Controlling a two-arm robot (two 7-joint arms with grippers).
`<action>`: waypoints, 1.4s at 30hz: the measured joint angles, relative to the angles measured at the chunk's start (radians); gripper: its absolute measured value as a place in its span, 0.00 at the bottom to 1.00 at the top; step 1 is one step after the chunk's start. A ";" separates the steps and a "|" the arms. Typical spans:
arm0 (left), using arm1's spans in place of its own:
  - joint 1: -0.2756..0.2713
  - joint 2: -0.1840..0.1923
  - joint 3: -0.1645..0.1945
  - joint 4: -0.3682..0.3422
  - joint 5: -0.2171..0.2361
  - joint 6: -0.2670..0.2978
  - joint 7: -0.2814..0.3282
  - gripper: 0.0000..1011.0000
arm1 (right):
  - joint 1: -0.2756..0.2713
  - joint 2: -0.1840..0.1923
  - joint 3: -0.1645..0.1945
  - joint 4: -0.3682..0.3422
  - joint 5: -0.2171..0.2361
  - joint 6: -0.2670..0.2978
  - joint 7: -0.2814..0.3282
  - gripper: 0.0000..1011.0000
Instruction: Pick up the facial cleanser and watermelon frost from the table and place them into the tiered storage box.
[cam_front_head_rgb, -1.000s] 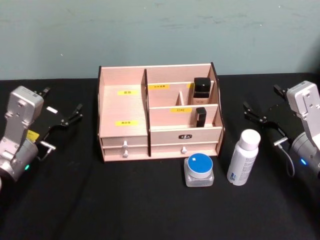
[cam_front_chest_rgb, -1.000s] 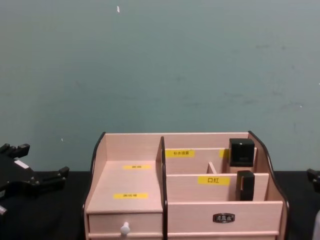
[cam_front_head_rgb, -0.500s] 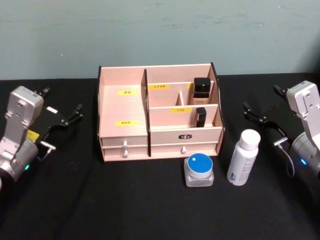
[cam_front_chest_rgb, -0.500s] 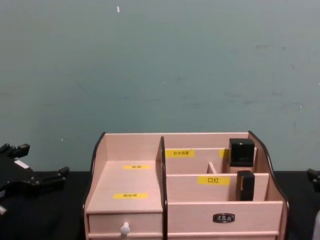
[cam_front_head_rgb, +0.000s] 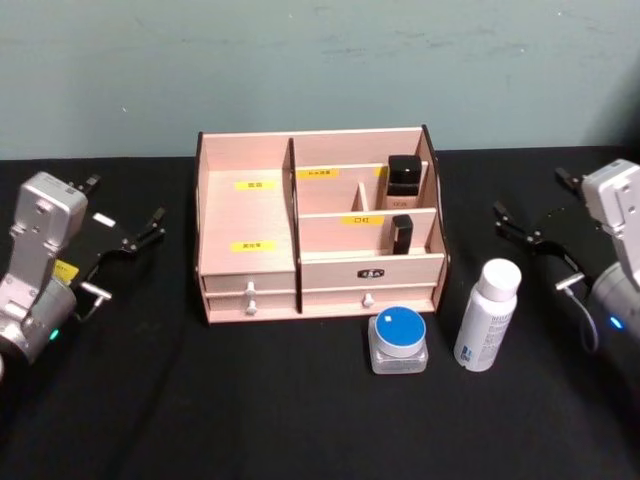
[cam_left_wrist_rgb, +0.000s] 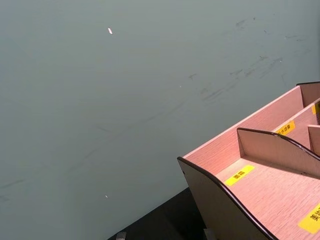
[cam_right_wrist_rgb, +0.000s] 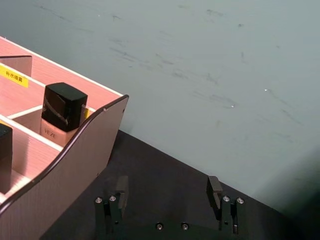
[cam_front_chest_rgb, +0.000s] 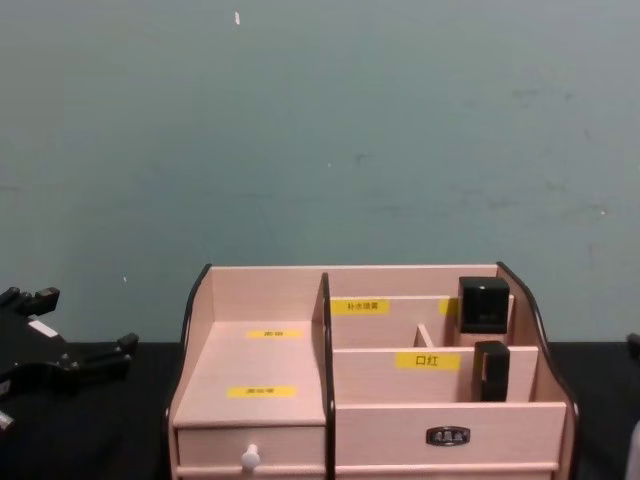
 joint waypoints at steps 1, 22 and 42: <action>0.000 0.000 0.000 0.000 0.000 0.000 0.000 0.99 | -0.008 0.006 0.006 -0.010 0.002 0.002 0.003 0.99; 0.000 0.000 0.000 0.000 0.000 0.000 0.000 0.99 | -0.306 0.167 0.228 -0.362 0.112 0.020 0.028 0.99; 0.000 0.000 0.000 0.000 0.000 0.000 0.000 0.99 | -0.604 0.235 0.378 -0.609 0.289 0.043 0.162 0.99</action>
